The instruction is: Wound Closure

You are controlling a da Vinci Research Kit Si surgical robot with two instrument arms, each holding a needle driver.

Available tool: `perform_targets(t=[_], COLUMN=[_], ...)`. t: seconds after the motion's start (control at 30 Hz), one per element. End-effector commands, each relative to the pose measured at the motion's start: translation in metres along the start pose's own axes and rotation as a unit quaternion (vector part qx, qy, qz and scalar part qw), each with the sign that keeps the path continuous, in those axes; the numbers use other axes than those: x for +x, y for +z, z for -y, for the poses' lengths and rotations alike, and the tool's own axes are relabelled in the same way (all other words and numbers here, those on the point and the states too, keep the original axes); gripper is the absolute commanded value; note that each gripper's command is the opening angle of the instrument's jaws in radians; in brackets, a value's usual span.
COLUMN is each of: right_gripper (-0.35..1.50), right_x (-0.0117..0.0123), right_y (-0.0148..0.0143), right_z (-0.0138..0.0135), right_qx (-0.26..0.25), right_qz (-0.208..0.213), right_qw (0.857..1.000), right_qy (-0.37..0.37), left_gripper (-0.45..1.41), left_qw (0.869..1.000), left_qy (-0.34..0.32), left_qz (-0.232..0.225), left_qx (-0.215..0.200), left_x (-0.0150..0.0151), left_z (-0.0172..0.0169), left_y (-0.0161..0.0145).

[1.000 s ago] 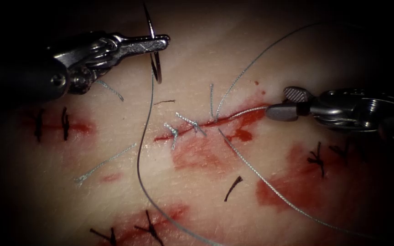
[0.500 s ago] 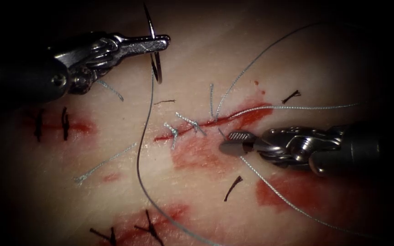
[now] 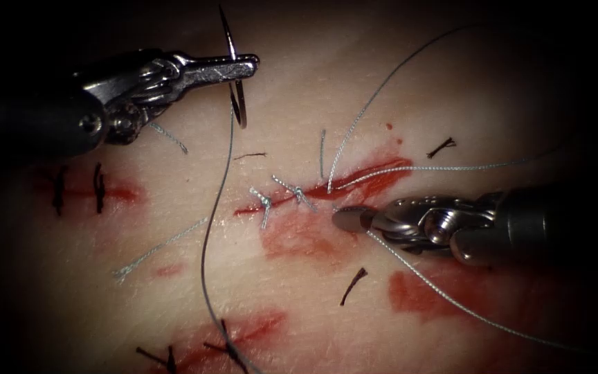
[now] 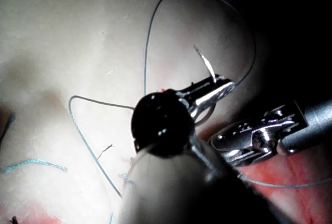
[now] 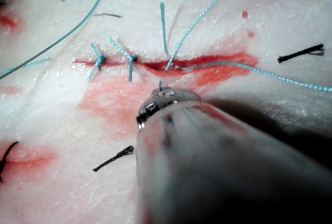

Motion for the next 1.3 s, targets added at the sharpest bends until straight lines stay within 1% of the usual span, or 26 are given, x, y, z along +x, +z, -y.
perform_targets(t=[0.03,0.2,0.3,0.4,0.47,0.5,0.67,0.7,0.8,0.83,0.87,0.9,1.0,1.13,1.3], right_gripper=[-0.35,-0.35,-0.35,-0.35,-0.35,-0.35,-0.35,-0.35,-0.35,-0.35,-0.35,-0.35,-0.35,-0.35,-0.35], right_x=[0.0001,0.0002,-0.0007,-0.0028,-0.0041,-0.0049,-0.0078,-0.0087,-0.0106,-0.011,-0.0117,-0.0117,-0.0125,-0.0138,-0.0146], right_y=[-0.0002,-0.0035,-0.0066,-0.0106,-0.013,-0.0146,-0.0212,-0.0227,-0.026,-0.0268,-0.0287,-0.0287,-0.0313,-0.0336,-0.0357], right_z=[0.0004,-0.0005,-0.002,-0.0044,-0.006,-0.0071,-0.0114,-0.0124,-0.015,-0.0157,-0.0171,-0.0171,-0.0187,-0.0202,-0.0206], right_qx=[0.003,0.007,0.001,-0.037,-0.06,-0.076,-0.087,-0.091,-0.113,-0.12,-0.126,-0.126,-0.126,-0.145,-0.141], right_qz=[0.001,0.006,0.026,0.065,0.102,0.129,0.181,0.199,0.237,0.243,0.255,0.255,0.261,0.273,0.288], right_qw=[1.0,1.0,1.0,0.996,0.992,0.987,0.975,0.97,0.957,0.955,0.951,0.951,0.953,0.948,0.946], right_qy=[0.002,-0.004,-0.011,-0.038,-0.052,-0.062,-0.094,-0.102,-0.126,-0.12,-0.119,-0.119,-0.089,-0.072,-0.037], left_gripper=[-0.45,-0.45,-0.45,-0.45,-0.45,-0.45,-0.45,-0.45,-0.45,-0.45,-0.45,-0.45,-0.45,-0.45,-0.45], left_qw=[1.0,1.0,1.0,1.0,1.0,1.0,1.0,1.0,1.0,1.0,1.0,1.0,1.0,1.0,1.0], left_qy=[0.0,0.0,0.0,-0.001,-0.001,0.0,0.0,0.0,0.0,0.0,0.0,0.0,0.0,0.001,0.001], left_qz=[0.0,0.0,0.0,0.002,0.003,0.004,0.006,0.006,0.007,0.007,0.007,0.007,0.007,0.007,0.007], left_qx=[-0.001,-0.001,-0.001,0.0,0.001,0.002,0.002,0.002,0.003,0.003,0.003,0.003,0.003,0.003,0.003], left_x=[-0.0004,-0.0004,-0.0004,-0.0004,-0.0004,-0.0004,-0.0005,-0.0005,-0.0005,-0.0005,-0.0005,-0.0005,-0.0006,-0.0006,-0.0007], left_z=[0.0005,0.0005,0.0005,0.0005,0.0005,0.0006,0.0006,0.0006,0.0006,0.0006,0.0006,0.0006,0.0006,0.0007,0.0007], left_y=[0.0003,0.0003,0.0002,0.0002,0.0002,0.0002,0.0002,0.0002,0.0002,0.0002,0.0002,0.0002,0.0002,0.0002,0.0002])
